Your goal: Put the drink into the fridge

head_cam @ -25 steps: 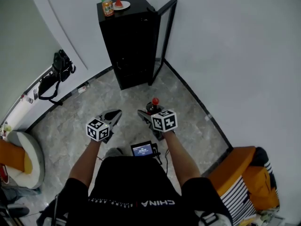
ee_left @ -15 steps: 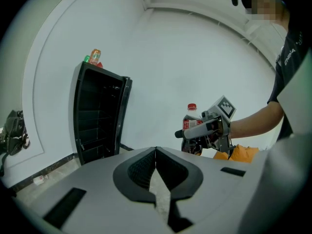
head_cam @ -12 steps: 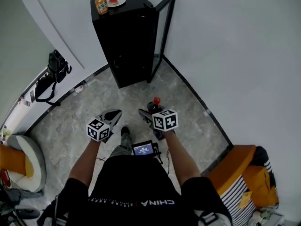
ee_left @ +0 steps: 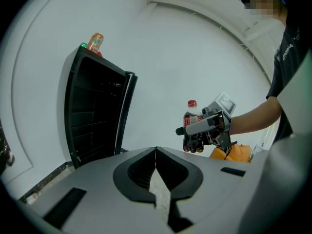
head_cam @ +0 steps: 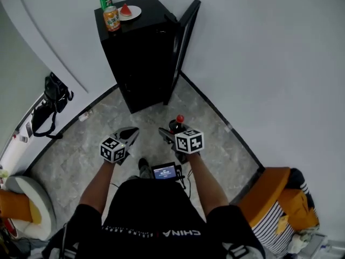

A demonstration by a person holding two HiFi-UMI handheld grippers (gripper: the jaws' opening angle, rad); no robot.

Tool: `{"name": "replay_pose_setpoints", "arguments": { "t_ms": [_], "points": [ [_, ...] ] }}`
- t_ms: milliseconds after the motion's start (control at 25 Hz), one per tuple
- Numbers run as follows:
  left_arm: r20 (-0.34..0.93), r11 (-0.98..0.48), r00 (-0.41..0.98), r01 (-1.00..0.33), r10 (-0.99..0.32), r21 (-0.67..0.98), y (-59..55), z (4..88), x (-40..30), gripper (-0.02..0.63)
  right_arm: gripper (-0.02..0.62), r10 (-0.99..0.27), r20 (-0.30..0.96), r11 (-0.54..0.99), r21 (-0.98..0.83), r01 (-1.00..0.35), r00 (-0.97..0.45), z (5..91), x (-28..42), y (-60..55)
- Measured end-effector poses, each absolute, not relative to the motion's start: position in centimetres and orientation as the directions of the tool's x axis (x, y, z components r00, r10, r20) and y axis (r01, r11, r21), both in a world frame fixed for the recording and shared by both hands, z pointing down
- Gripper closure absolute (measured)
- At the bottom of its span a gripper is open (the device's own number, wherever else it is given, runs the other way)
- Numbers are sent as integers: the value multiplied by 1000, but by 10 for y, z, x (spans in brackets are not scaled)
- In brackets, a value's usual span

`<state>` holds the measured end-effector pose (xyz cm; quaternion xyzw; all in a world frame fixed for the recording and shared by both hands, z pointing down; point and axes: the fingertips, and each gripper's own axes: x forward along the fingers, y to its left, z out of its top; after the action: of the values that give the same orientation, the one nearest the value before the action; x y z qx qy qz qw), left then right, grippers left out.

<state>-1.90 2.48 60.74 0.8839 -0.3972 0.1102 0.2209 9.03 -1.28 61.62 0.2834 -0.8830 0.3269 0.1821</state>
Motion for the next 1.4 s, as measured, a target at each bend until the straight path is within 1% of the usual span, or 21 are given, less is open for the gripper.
{"name": "replay_pose_setpoints", "arguments": {
  "t_ms": [280, 480, 680, 1000, 1400],
  "points": [
    [409, -618, 678, -731, -611, 290, -19, 614, -60, 595, 281, -443, 516, 573, -466, -674, -733, 613, 62, -49],
    [395, -633, 702, -709, -592, 311, -33, 617, -65, 594, 281, -444, 535, 565, -455, -689, -718, 616, 52, -61],
    [414, -635, 700, -709, -581, 308, -50, 626, -64, 595, 281, -438, 543, 559, -459, -690, -716, 621, 51, -82],
    [455, -581, 651, -755, -608, 304, -92, 640, -56, 595, 281, -373, 544, 573, -502, -648, -751, 639, 47, -124],
    [451, -499, 576, -817, -682, 288, -180, 626, -47, 594, 281, -261, 522, 688, -490, -536, -812, 628, 36, -212]
  ]
}}
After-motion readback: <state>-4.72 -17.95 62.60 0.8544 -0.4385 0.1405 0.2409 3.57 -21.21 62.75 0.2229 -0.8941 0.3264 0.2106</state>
